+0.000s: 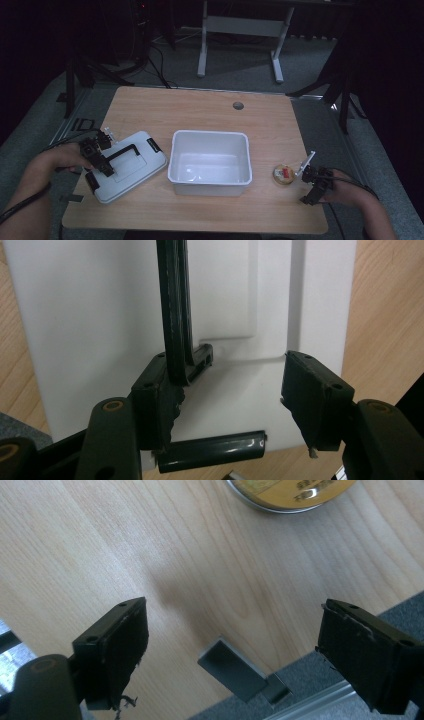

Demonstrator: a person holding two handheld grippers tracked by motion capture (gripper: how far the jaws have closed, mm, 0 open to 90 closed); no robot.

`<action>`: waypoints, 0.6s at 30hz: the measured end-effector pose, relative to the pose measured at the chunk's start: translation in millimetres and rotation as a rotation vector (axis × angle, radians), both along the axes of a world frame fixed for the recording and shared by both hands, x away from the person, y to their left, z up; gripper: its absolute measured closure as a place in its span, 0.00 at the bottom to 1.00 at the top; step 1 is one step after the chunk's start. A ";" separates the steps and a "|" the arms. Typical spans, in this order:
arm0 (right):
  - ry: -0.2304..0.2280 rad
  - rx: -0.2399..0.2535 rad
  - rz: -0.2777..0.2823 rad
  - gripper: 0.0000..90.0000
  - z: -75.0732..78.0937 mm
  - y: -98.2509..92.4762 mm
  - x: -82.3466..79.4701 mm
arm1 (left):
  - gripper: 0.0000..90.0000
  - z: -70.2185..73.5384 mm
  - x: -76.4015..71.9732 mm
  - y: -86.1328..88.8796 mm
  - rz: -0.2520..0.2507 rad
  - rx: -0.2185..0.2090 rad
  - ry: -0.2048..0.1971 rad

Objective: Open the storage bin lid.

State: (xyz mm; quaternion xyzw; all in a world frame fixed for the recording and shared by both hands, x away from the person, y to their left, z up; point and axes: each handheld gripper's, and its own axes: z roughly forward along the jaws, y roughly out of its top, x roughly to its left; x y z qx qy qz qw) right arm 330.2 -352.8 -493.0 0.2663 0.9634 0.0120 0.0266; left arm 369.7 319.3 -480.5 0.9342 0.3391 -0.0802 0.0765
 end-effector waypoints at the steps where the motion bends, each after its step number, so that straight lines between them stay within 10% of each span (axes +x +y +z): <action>1: -0.005 -0.002 0.006 0.12 1.8 0.7 1.7 | 0.44 0.0 0.0 0.0 0.000 0.000 0.000; 10: -0.045 0.010 0.069 0.11 14.1 14.7 18.3 | 0.44 1.0 -0.6 0.6 0.002 0.005 0.002; 18: -0.105 -0.010 0.270 0.11 11.2 39.2 34.3 | 0.44 -0.9 0.0 -1.1 0.001 0.004 0.012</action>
